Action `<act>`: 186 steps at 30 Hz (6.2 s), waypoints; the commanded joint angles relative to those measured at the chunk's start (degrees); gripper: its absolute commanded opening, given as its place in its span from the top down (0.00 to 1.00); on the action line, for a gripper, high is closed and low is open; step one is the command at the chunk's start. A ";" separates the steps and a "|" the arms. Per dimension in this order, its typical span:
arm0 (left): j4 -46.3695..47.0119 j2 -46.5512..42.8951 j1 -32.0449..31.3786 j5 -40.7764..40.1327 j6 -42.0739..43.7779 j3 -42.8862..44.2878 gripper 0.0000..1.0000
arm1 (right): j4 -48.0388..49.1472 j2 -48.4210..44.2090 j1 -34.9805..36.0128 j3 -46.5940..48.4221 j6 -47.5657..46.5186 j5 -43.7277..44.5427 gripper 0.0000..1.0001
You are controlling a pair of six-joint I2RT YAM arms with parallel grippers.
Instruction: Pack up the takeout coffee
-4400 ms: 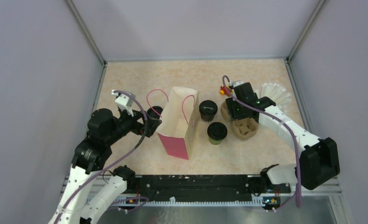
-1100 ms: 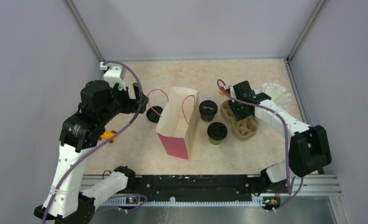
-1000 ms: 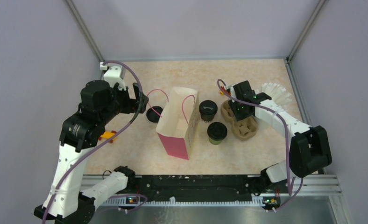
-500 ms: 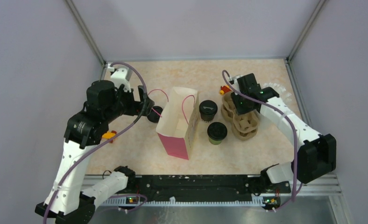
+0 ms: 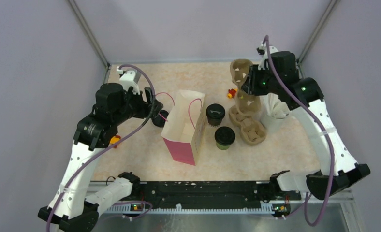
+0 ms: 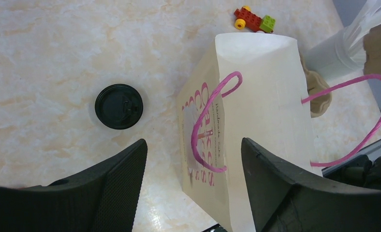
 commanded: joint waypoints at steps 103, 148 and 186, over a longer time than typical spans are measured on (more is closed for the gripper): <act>3.99 -10.18 -0.02 4.77 -25.14 -6.50 1.00 | -13.15 29.31 46.87 26.29 32.52 28.39 0.69; 3.46 -11.92 -0.03 2.89 -26.12 -9.59 0.98 | -10.36 30.44 47.51 17.72 30.05 26.51 0.54; -7.48 -2.04 0.01 -1.93 -6.33 9.40 0.26 | -11.74 8.57 47.48 23.02 31.83 27.68 0.36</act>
